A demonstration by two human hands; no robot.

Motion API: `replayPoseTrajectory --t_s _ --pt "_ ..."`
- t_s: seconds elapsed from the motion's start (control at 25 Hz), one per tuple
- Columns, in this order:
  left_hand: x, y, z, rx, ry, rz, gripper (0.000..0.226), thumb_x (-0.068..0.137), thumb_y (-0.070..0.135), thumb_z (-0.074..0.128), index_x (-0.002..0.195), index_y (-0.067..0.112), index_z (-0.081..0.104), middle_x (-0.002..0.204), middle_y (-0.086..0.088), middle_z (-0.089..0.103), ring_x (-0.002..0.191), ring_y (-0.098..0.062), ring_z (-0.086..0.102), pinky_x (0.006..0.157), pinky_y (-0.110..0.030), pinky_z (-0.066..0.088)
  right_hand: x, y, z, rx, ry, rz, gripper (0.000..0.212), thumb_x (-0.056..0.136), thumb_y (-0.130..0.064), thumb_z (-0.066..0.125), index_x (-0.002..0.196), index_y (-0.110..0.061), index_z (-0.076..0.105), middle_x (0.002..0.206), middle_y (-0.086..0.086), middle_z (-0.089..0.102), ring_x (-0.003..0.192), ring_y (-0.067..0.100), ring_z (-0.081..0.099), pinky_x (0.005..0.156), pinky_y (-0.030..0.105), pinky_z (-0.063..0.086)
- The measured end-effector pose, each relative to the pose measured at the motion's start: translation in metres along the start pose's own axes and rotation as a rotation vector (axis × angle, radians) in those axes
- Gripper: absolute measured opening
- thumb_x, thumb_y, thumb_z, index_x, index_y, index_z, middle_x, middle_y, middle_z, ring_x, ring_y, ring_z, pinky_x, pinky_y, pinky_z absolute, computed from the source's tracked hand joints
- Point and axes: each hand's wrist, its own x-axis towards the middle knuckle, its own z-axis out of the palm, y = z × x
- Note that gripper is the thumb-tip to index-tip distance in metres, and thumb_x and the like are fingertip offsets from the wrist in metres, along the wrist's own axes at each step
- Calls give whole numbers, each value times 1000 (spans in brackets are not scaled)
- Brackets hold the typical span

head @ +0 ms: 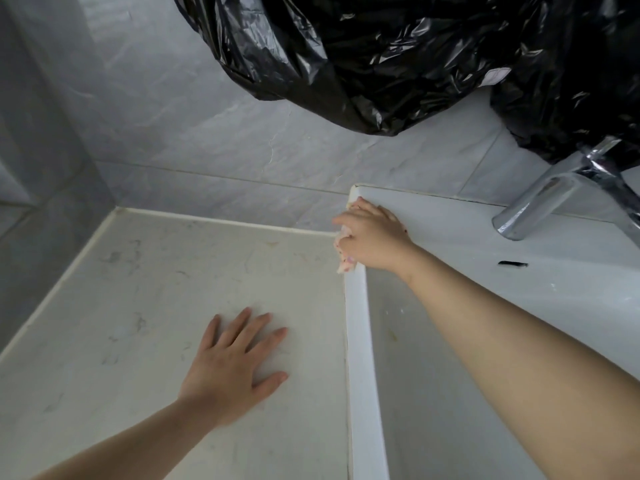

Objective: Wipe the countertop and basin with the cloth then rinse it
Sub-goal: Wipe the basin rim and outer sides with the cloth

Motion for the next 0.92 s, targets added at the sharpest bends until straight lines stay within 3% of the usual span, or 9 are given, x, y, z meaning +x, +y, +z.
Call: replayPoseTrajectory --t_s 0.16,0.24,0.32,0.4,0.48,0.56,0.72,0.8,0.92 --pt "44 26 -47 -321 35 -198 51 82 55 38 126 31 51 137 4 45 126 -23 37 102 -33 26 -2 18 -30 660 267 159 38 90 -4 40 121 -17 57 139 -3 45 117 14 50 91 19 35" --pt "82 56 -85 -660 271 -266 34 88 19 51 122 20 57 134 -3 47 122 -23 44 96 -21 29 -11 37 -30 474 376 264 38 90 -2 37 117 -15 60 130 2 56 107 20 56 82 21 39" --pt "119 93 -122 -856 413 -199 36 91 11 49 126 15 55 141 -4 40 120 -16 44 93 -14 28 -18 53 -20 281 296 300 36 91 -5 41 120 -15 60 129 5 57 118 25 52 93 26 39" --pt "151 125 -142 -892 219 -136 47 96 28 41 141 16 36 155 -2 14 134 -14 28 107 -22 24 -20 64 -9 351 257 242 28 93 -11 45 115 -12 62 120 6 60 117 27 52 97 31 38" --pt "184 138 -131 -670 54 -163 58 98 39 32 147 13 18 158 -4 1 144 -21 1 115 -36 11 -22 66 -10 546 272 235 25 94 -11 46 110 -9 65 117 6 60 117 25 52 98 25 35" --pt "207 129 -116 -658 73 -244 58 97 35 33 146 7 17 155 -14 8 142 -29 8 114 -39 14 -22 71 -14 506 262 218 30 95 -7 45 117 -10 64 129 6 56 124 20 47 97 14 27" --pt "201 111 -105 -1172 98 -330 28 96 24 41 117 6 37 124 -21 49 112 -37 51 94 -46 42 -22 76 -9 338 246 124 37 95 -4 41 129 -12 54 146 4 40 139 17 29 105 15 15" --pt "177 114 -99 -1190 61 -271 17 97 23 40 106 9 38 113 -19 53 102 -34 55 90 -46 45 -22 76 -7 307 220 128 39 97 -7 38 133 -16 50 150 0 34 142 16 20 108 17 12" --pt "180 114 -103 -1114 74 -319 29 98 29 35 115 6 41 115 -18 54 102 -32 54 88 -39 41 -22 72 -2 136 226 127 40 101 -19 30 139 -29 39 154 -8 25 144 14 12 111 27 7"
